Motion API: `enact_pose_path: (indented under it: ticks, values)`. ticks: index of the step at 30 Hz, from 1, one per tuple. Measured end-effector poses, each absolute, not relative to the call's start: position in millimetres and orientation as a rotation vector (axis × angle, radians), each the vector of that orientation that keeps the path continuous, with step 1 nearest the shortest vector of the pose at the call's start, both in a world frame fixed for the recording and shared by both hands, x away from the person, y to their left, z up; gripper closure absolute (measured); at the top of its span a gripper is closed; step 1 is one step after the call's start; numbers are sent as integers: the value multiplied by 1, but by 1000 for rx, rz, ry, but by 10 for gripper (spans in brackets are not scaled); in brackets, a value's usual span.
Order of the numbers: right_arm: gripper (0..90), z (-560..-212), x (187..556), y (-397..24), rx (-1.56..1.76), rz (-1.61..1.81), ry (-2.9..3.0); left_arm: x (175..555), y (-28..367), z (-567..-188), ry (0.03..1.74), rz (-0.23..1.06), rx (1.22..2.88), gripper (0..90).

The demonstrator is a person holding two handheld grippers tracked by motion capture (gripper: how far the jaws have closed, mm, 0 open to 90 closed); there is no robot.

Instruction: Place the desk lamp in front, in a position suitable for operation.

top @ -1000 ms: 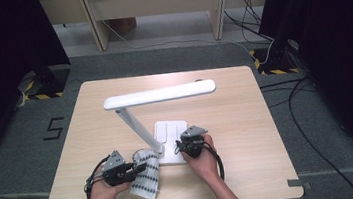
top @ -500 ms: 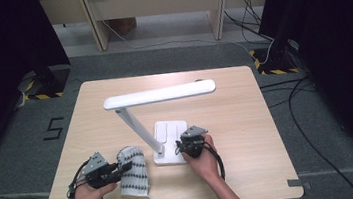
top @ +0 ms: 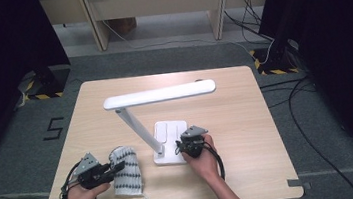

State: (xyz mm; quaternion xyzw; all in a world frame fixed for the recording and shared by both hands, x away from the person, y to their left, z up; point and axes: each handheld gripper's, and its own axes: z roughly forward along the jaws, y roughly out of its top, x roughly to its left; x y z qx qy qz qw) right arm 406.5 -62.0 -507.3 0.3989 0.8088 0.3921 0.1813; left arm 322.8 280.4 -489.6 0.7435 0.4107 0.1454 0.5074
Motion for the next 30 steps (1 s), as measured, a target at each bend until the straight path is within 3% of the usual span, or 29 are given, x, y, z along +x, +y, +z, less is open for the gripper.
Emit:
enact_pose_path:
  ticks: [22, 24, 26, 30]
  values:
    - [684, -505, 409, -62, 1125, 1086, 2296, 313, 306, -475, 1030, 415, 1723, 768]
    - [649, -505, 409, -62, 1134, 1086, 2294, 320, 303, -476, 1041, 407, 1726, 767]
    - [556, -504, 410, -63, 1142, 1078, 2307, 330, 297, -478, 1049, 392, 1727, 767]
    - [511, -499, 407, -64, 1112, 1134, 2281, 350, 286, -483, 1050, 391, 1761, 768]
